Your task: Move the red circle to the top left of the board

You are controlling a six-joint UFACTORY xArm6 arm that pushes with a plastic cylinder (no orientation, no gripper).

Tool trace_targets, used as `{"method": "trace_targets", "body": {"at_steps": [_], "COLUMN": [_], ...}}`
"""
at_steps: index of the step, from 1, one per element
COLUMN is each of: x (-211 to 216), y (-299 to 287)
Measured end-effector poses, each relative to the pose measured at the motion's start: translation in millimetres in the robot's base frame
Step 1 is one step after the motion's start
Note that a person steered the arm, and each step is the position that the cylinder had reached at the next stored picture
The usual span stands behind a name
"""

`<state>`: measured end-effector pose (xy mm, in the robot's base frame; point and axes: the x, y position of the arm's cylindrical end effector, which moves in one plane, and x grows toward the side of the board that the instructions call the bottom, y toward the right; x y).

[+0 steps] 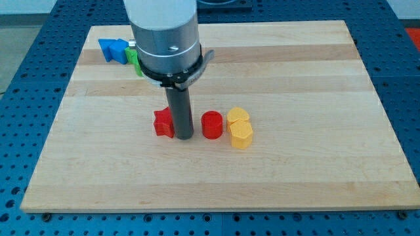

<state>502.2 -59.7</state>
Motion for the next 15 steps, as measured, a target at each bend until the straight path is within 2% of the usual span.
{"method": "trace_targets", "body": {"at_steps": [1, 2, 3, 6, 8, 9, 11, 12, 13, 15], "x": [16.8, 4.9, -20.9, -142.2, -236.2, -254.2, -209.3, -207.2, -207.2, -190.2], "y": [17.2, 51.7, 62.2, 71.7, 48.9, 6.7, 19.3, 17.0, -22.1, -39.8]}}
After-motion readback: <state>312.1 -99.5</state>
